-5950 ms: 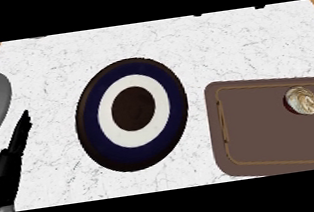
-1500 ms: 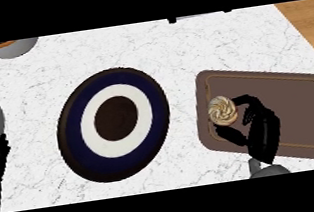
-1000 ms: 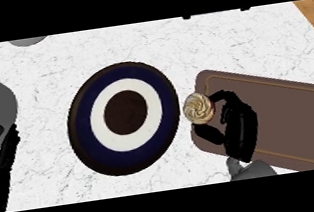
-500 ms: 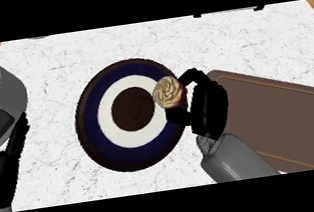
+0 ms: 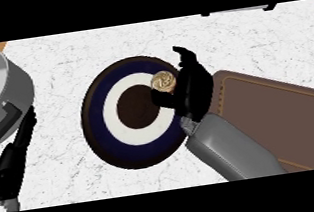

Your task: Pick the cupcake from the tray and place it in the plate

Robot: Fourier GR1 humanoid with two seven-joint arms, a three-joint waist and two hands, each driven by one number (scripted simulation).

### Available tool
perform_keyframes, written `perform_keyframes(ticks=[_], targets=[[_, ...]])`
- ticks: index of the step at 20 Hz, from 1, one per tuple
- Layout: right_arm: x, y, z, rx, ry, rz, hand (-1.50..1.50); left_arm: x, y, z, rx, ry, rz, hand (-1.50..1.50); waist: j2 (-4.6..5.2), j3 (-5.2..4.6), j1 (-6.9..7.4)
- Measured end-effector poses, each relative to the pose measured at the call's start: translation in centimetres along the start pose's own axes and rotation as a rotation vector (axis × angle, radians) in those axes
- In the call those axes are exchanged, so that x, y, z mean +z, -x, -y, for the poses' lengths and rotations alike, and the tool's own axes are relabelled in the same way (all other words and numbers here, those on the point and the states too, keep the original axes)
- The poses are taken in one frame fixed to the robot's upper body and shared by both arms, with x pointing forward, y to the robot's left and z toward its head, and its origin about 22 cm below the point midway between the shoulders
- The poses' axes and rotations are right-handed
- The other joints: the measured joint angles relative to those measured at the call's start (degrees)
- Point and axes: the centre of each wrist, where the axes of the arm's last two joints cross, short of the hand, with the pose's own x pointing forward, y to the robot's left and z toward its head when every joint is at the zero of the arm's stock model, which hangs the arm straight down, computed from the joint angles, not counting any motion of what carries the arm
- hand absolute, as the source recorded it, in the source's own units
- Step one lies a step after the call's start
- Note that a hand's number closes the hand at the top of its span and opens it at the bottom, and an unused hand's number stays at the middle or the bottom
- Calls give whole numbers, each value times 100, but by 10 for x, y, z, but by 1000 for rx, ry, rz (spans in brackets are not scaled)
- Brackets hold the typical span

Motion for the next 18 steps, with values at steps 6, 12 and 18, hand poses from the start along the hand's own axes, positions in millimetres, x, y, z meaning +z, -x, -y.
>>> perform_keyframes(ticks=[6, 12, 18], targets=[[-9, -12, 4, -111, 118, 57, -150, -1, -1, 6, 4, -6, -8, 0, -31, 5, -62], [-17, 2, 19, -250, 269, 26, -150, 4, 8, -3, 0, -31, -34, 0, -92, 7, -264], [5, 32, 39, -439, 376, -3, -150, 11, 13, -6, -2, -53, -51, 0, -127, 13, -430]])
